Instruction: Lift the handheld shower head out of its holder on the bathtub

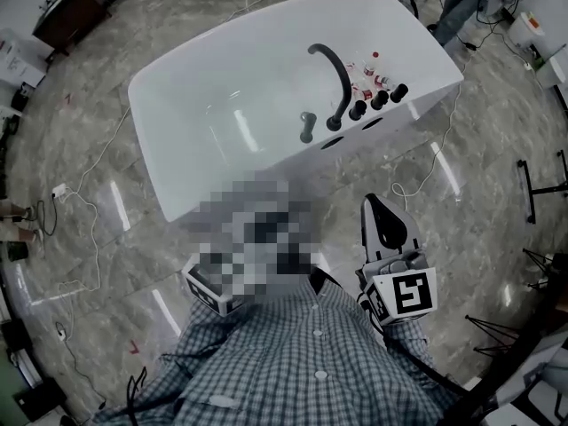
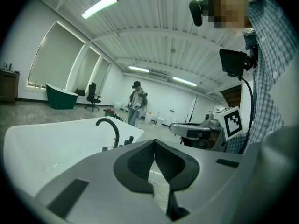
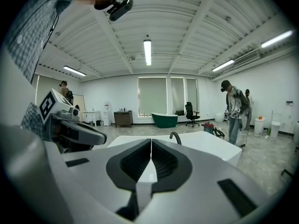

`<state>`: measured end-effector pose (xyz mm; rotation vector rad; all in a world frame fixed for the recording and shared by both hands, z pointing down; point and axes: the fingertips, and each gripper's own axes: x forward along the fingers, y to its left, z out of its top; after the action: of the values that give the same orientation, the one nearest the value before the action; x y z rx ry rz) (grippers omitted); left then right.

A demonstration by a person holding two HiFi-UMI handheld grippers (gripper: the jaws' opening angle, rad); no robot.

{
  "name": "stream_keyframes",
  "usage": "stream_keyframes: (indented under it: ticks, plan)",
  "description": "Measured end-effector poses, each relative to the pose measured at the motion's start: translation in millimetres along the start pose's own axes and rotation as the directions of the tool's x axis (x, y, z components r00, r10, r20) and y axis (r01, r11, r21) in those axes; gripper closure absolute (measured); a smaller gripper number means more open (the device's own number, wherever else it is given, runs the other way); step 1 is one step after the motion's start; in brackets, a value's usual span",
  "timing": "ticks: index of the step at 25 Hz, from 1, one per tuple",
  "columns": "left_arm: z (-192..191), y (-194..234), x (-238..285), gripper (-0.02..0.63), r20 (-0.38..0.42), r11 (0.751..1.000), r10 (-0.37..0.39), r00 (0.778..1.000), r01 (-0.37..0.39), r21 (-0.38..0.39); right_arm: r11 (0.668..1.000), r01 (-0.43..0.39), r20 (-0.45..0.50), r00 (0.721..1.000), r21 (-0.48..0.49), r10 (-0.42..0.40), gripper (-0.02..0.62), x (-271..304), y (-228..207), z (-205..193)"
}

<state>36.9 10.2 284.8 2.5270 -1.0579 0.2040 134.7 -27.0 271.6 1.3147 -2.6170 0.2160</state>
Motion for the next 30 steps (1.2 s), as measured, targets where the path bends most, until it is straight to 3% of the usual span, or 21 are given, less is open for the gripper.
stream_keyframes:
  ticks: [7,23,30]
  plan:
    - [19.0,27.6,25.8,0.597,0.016,0.998,-0.042,0.999,0.041,0.040,0.999,0.034,0.002,0.999,0.035,-0.034,0.578,31.6,-10.9,8.2]
    - [67.4,164.5,61.5,0.597,-0.028,0.991,-0.123,0.992,0.124,0.054,0.989,0.141,-0.030,0.990,0.047,-0.140,0.578,166.0,-28.5,41.7]
    - [57.5,210.9,84.2,0.597,-0.016,0.981,-0.110,0.994,0.111,0.157,0.990,0.126,-0.096,0.988,0.059,-0.120,0.578,208.9,-27.4,15.1]
